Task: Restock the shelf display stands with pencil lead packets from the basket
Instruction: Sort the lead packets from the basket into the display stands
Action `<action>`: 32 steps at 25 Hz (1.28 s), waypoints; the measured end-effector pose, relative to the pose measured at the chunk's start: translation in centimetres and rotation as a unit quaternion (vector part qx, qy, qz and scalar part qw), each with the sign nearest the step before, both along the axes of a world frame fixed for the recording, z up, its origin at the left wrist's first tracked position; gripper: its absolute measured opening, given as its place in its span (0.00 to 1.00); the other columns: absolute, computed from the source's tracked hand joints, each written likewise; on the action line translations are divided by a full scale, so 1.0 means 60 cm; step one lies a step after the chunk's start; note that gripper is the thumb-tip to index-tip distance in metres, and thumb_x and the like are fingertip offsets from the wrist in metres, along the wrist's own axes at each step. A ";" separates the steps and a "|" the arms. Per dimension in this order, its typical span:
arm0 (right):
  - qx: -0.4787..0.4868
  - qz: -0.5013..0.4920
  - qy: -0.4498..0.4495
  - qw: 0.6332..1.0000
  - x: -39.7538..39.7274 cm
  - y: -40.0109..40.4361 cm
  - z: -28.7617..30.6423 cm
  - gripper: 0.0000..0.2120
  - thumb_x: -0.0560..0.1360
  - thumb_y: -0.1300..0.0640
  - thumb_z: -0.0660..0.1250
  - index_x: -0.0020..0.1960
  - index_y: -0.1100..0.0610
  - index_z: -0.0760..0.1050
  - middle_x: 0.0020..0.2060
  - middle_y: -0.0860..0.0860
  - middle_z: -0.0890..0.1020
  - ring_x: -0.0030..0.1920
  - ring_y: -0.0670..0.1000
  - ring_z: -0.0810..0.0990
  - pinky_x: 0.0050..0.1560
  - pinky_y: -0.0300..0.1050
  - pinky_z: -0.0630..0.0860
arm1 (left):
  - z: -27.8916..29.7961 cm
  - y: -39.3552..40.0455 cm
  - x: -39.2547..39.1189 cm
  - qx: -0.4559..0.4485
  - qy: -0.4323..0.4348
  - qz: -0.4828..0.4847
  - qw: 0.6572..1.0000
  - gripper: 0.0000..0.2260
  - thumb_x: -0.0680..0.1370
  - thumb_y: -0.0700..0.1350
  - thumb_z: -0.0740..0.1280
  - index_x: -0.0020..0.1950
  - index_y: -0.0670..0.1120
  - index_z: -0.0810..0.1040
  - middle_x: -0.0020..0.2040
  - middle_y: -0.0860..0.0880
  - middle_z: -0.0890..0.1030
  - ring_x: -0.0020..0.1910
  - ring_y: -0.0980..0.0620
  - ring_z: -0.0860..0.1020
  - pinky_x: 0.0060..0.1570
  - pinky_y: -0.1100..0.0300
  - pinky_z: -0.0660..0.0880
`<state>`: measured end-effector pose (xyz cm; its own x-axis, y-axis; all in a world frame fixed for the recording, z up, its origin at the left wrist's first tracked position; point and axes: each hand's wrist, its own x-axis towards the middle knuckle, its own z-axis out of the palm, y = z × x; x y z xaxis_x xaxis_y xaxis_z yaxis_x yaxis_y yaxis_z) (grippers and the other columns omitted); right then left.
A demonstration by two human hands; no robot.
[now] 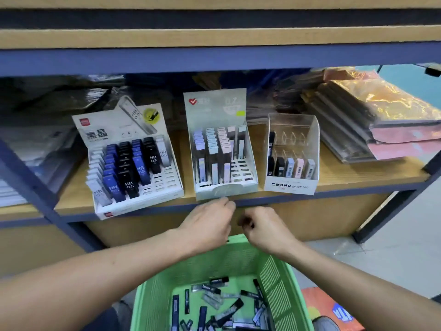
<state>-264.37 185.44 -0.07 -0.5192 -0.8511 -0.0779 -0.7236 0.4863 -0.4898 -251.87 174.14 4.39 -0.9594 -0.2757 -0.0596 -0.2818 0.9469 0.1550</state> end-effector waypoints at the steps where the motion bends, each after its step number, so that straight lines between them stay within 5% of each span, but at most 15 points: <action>1: 0.038 0.015 -0.005 0.999 0.020 -0.005 -0.024 0.13 0.70 0.60 0.61 0.49 0.51 0.81 0.47 0.53 0.86 0.50 0.58 0.83 0.48 0.50 0.80 | -0.025 0.000 0.024 0.008 -0.036 0.013 0.999 0.11 0.77 0.41 0.61 0.59 0.44 0.72 0.57 0.44 0.75 0.57 0.43 0.76 0.55 0.51 0.74; 8: 0.230 0.096 -0.036 0.968 0.124 -0.027 -0.209 0.16 0.73 0.68 0.62 0.56 0.56 0.79 0.54 0.55 0.83 0.53 0.57 0.82 0.55 0.50 0.81 | -0.203 0.002 0.126 0.088 -0.196 0.094 0.972 0.18 0.77 0.32 0.62 0.66 0.41 0.71 0.56 0.44 0.76 0.50 0.47 0.78 0.53 0.55 0.79; 13: 0.304 0.170 -0.014 0.937 0.151 -0.026 -0.301 0.16 0.76 0.64 0.67 0.63 0.59 0.74 0.61 0.58 0.78 0.60 0.59 0.79 0.55 0.50 0.76 | -0.335 0.004 0.159 0.158 -0.258 0.169 0.938 0.18 0.77 0.36 0.67 0.67 0.40 0.72 0.61 0.42 0.78 0.55 0.44 0.80 0.56 0.53 0.80; 16: 0.351 0.199 0.008 0.915 0.148 -0.007 -0.363 0.30 0.74 0.56 0.74 0.72 0.56 0.65 0.67 0.58 0.70 0.66 0.60 0.73 0.62 0.55 0.75 | -0.406 0.018 0.176 0.190 -0.328 0.199 0.904 0.24 0.76 0.46 0.73 0.68 0.40 0.70 0.64 0.42 0.75 0.61 0.45 0.77 0.63 0.53 0.76; 20: 0.459 0.275 0.081 0.841 0.143 0.043 -0.412 0.55 0.71 0.48 0.77 0.81 0.53 0.41 0.80 0.61 0.47 0.79 0.67 0.49 0.74 0.69 0.59 | -0.473 0.042 0.188 0.172 -0.385 0.169 0.891 0.46 0.70 0.59 0.76 0.78 0.42 0.56 0.74 0.37 0.62 0.74 0.39 0.63 0.73 0.45 0.65; 23: 0.479 0.288 0.100 0.823 0.144 0.066 -0.430 0.61 0.72 0.38 0.74 0.80 0.52 0.28 0.79 0.62 0.36 0.80 0.67 0.40 0.74 0.72 0.52 | -0.506 0.069 0.190 0.127 -0.395 0.144 0.898 0.53 0.69 0.59 0.78 0.80 0.43 0.48 0.73 0.33 0.57 0.72 0.35 0.62 0.69 0.41 0.68; 27: 0.479 0.304 0.098 0.818 0.142 0.078 -0.441 0.62 0.72 0.36 0.72 0.77 0.51 0.24 0.78 0.61 0.31 0.80 0.67 0.39 0.73 0.74 0.53 | -0.527 0.098 0.186 0.090 -0.418 0.128 0.895 0.57 0.70 0.51 0.79 0.80 0.41 0.36 0.77 0.28 0.41 0.76 0.28 0.53 0.68 0.35 0.68; 32: 0.438 0.306 0.094 0.840 0.146 0.065 -0.430 0.55 0.75 0.36 0.68 0.80 0.54 0.29 0.81 0.55 0.41 0.80 0.63 0.47 0.74 0.70 0.59 | -0.527 0.098 0.183 0.048 -0.418 0.103 0.901 0.59 0.69 0.58 0.78 0.80 0.40 0.37 0.77 0.28 0.46 0.73 0.29 0.60 0.64 0.38 0.73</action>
